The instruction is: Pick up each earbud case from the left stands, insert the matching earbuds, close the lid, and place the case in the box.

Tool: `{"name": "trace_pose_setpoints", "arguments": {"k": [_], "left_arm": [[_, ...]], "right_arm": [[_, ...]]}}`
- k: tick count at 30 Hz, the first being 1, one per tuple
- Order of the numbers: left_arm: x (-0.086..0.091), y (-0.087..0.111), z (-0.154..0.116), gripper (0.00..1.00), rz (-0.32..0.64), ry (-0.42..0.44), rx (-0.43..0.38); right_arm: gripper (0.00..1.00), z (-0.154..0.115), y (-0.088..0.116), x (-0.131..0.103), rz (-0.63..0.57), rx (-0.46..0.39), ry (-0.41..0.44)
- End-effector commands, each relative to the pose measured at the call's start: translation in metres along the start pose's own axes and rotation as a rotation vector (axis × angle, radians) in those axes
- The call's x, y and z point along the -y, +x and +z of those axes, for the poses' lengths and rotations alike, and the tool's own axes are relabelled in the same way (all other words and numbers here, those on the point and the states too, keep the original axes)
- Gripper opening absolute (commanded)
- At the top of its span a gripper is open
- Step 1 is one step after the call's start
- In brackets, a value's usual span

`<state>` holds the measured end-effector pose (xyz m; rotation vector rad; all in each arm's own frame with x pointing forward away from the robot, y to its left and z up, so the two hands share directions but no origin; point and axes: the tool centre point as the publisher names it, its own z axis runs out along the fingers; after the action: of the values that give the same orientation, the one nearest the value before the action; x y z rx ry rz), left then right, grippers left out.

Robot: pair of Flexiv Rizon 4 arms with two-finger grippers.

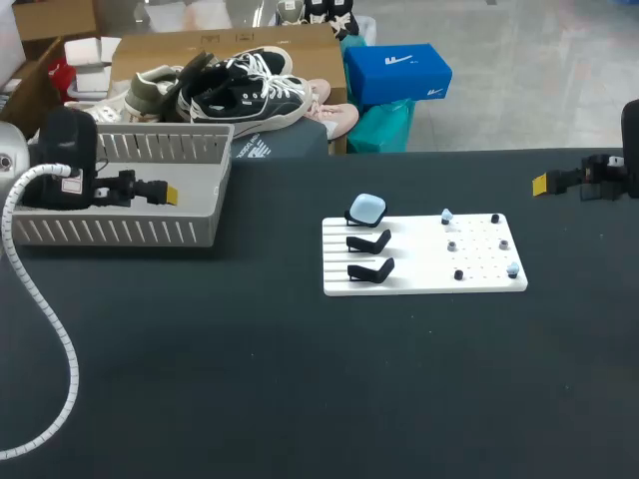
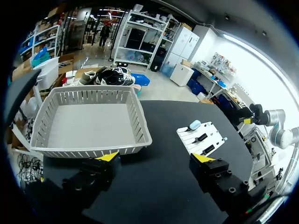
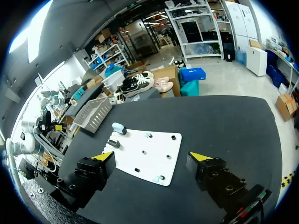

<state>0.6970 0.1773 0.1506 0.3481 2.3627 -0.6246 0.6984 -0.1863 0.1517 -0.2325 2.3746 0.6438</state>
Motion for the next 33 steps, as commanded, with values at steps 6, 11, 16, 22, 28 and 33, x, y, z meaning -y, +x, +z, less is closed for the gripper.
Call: {"name": "trace_pose_setpoints", "arguments": {"k": [6, 11, 16, 22, 28, 33], "left_arm": [[0.009, -0.021, 0.016, 1.00, 0.180, 0.184, -0.025], [0.025, -0.034, 0.030, 1.00, 0.334, 0.301, -0.055], [0.041, -0.047, 0.048, 1.00, 0.538, 0.378, -0.031], [0.057, -0.056, 0.073, 1.00, 0.726, 0.455, -0.038], [0.073, -0.060, 0.101, 1.00, 0.872, 0.488, -0.042], [0.081, -0.060, 0.123, 1.00, 0.933, 0.531, -0.071]], "right_arm": [[1.00, 0.002, -0.001, 0.001, -0.002, 0.000, -0.004], [1.00, 0.002, -0.001, 0.001, -0.002, 0.000, -0.004], [1.00, 0.002, -0.001, 0.001, -0.002, 0.000, -0.004], [1.00, 0.002, -0.001, 0.001, -0.002, 0.000, -0.004], [1.00, 0.002, -0.001, 0.001, -0.002, 0.000, -0.004], [1.00, 0.002, -0.001, 0.001, -0.002, 0.000, -0.004]]}}
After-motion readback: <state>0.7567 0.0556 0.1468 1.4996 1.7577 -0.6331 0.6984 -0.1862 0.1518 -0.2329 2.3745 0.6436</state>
